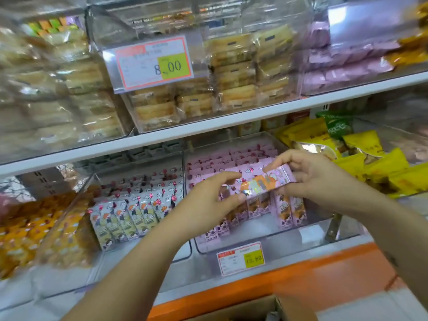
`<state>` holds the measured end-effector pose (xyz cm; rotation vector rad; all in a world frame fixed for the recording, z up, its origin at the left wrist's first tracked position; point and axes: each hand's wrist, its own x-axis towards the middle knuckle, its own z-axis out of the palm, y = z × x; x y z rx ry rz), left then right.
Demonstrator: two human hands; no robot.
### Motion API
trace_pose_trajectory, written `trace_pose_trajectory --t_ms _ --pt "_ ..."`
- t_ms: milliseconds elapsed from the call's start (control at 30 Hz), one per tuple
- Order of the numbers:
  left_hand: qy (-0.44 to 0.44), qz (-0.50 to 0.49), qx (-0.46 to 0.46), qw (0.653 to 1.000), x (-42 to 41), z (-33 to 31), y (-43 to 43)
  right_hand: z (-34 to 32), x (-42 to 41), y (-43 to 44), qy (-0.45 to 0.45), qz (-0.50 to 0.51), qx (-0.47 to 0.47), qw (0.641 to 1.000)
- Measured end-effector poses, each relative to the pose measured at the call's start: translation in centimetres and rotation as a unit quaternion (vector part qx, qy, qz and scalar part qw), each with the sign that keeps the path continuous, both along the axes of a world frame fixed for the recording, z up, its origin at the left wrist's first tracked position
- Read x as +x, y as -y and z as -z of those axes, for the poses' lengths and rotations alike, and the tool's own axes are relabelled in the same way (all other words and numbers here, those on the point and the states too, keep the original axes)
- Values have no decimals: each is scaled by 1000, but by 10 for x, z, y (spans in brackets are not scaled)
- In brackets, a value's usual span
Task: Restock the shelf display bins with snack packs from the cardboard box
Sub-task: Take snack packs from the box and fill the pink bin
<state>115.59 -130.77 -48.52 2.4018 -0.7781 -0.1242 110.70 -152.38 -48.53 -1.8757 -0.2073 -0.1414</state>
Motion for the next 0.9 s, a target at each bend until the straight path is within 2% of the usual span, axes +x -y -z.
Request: trace_pose_trajectory --t_ms 67,167,267,300,367,433,500,567,700,900 --pt "-89 -20 -75 993 -1 -2 8 0 -4 7 23 21 17 999" --pt "-207 -42 -244 946 -1 -4 22 1 -9 14 46 53 8 997" --pt "-249 -80 -394 881 1 -8 36 0 -12 20 65 65 -70 993" --pt "-230 -90 -412 877 4 -7 38 -1 -13 24 69 75 -117 988" --pt "-132 -108 -348 922 14 -1 41 -3 -12 35 79 116 -181 973" --pt "-36 -95 -207 973 19 5 47 -4 -12 48 89 163 -197 963" --pt "-10 -76 -73 994 21 15 59 -2 -11 57 87 188 -228 951" --pt "25 -75 26 997 24 26 73 4 -9 60 61 182 -262 946" --pt "49 -76 59 994 32 41 93 17 -5 58 50 170 -323 930" --pt "130 -62 82 986 36 52 98 17 -3 59 64 168 -334 925"
